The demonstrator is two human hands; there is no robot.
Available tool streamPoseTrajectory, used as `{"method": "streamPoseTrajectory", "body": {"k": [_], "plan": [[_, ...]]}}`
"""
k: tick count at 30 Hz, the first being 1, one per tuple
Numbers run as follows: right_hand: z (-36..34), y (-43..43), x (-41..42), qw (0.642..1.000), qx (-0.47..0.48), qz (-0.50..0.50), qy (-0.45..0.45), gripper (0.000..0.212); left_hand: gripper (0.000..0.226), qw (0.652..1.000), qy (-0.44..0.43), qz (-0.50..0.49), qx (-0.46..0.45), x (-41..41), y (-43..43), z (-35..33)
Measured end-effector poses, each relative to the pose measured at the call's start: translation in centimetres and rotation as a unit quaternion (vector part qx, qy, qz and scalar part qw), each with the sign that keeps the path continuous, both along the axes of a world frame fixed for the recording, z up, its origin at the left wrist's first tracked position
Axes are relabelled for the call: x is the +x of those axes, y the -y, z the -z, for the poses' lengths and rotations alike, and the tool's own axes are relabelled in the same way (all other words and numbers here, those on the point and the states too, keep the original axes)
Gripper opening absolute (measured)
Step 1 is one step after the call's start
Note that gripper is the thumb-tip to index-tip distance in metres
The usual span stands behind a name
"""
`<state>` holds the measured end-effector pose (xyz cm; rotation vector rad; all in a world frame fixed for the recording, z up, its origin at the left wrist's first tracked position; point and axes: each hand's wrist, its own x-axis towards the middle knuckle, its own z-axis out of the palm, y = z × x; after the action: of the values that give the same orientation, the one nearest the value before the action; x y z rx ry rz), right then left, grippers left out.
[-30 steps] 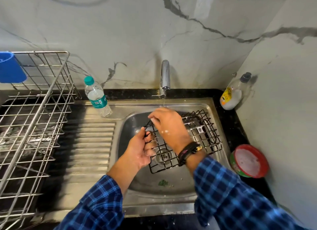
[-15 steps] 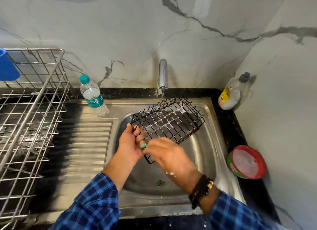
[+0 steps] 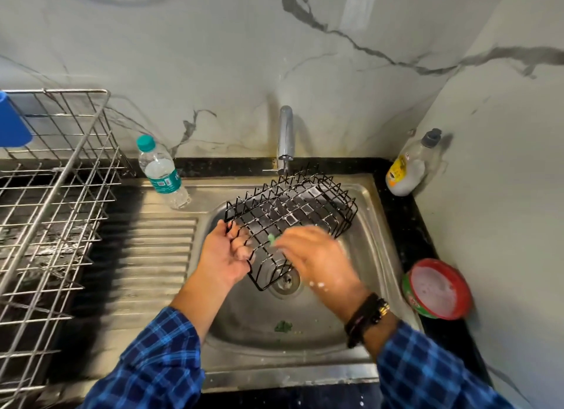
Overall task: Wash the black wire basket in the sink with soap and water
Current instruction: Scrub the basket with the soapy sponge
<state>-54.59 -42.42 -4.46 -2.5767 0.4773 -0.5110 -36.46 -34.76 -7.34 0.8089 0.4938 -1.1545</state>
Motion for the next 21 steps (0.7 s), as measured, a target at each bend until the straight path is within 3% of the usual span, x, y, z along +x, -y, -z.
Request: {"method": "streamPoseTrajectory", "body": {"k": [4, 6, 8, 11, 13, 15, 18, 21], "plan": [[0.2, 8.6, -2.2, 0.978, 0.031, 0.207, 0.016, 0.014, 0.068, 0.999, -0.025, 0.028, -0.028, 0.6, -0.7, 0.2], [-0.1, 9.9, -1.9, 0.972, 0.032, 0.234, 0.002, 0.014, 0.067, 0.999, -0.028, 0.029, -0.02, 0.1, -0.6, 0.2], [-0.7, 7.5, 0.3, 0.985, 0.032, 0.166, -0.027, 0.015, 0.059, 1.0, -0.024, 0.015, -0.001, -0.5, -0.1, -0.1], [-1.4, 2.3, 2.4, 0.999, -0.001, -0.017, -0.035, 0.017, 0.052, 1.0, -0.007, 0.016, 0.002, -0.8, 0.4, -0.3], [-0.8, 3.5, 1.5, 0.999, -0.015, -0.043, -0.028, 0.019, 0.054, 1.0, -0.006, 0.021, -0.009, -0.3, 0.2, -0.2], [-0.5, 7.0, -0.3, 0.997, 0.018, 0.072, -0.018, 0.019, 0.061, 0.999, -0.012, 0.029, -0.025, 0.3, -0.4, 0.1], [-0.6, 11.3, -2.2, 0.967, 0.048, 0.248, 0.016, 0.014, 0.067, 0.998, -0.018, 0.047, -0.032, 0.1, -1.3, 0.6], [-0.9, 10.5, -0.4, 0.967, 0.053, 0.247, 0.022, 0.013, 0.065, 0.997, -0.019, 0.051, -0.049, -0.4, -1.4, 0.7]]}}
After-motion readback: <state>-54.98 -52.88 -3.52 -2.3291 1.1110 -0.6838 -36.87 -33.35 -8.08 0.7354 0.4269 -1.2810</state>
